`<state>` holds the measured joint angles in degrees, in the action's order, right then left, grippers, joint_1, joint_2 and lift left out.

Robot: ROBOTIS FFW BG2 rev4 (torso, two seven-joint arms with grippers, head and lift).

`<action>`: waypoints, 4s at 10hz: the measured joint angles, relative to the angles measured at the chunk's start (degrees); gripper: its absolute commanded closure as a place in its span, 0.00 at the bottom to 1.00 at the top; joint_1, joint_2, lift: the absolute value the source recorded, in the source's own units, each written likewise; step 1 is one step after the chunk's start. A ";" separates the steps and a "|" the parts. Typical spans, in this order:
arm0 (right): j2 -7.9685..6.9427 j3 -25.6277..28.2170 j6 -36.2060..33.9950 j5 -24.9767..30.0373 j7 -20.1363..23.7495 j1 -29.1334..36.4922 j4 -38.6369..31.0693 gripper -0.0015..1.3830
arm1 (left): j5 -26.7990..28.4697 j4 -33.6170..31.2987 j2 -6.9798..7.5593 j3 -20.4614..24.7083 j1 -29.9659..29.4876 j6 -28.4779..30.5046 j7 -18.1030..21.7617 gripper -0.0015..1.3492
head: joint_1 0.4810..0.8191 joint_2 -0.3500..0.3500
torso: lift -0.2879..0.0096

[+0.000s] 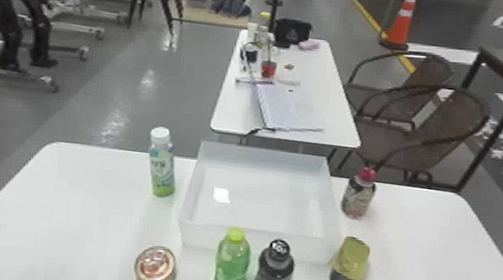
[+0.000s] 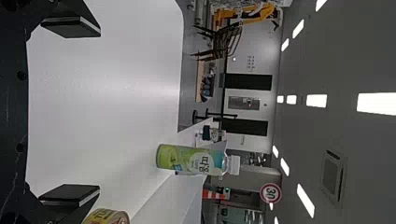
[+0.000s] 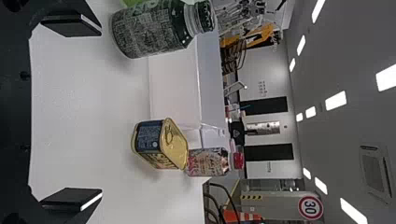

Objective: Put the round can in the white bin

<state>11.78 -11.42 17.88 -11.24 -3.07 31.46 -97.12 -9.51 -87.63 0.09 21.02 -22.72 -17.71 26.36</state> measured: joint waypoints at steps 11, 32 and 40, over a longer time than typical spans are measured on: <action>-0.48 0.00 0.05 0.26 0.00 0.09 0.04 0.06 | 3.34 0.09 0.16 -2.68 4.46 7.27 11.25 0.09 | 0.20 0.50 | 0.63; -1.24 0.00 0.22 -0.36 0.57 -1.02 1.16 0.06 | 12.95 8.26 7.43 -15.98 19.35 20.95 18.58 0.09 | 0.20 0.50 | 0.63; -1.47 0.00 0.47 -1.02 0.62 -1.11 1.57 0.06 | 17.37 11.51 6.99 -16.67 21.87 19.88 18.62 0.61 | 0.20 0.50 | 0.63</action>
<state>10.31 -11.42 18.35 -12.26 -2.45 30.35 -95.55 7.85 -76.12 7.07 4.35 -0.85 2.17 44.98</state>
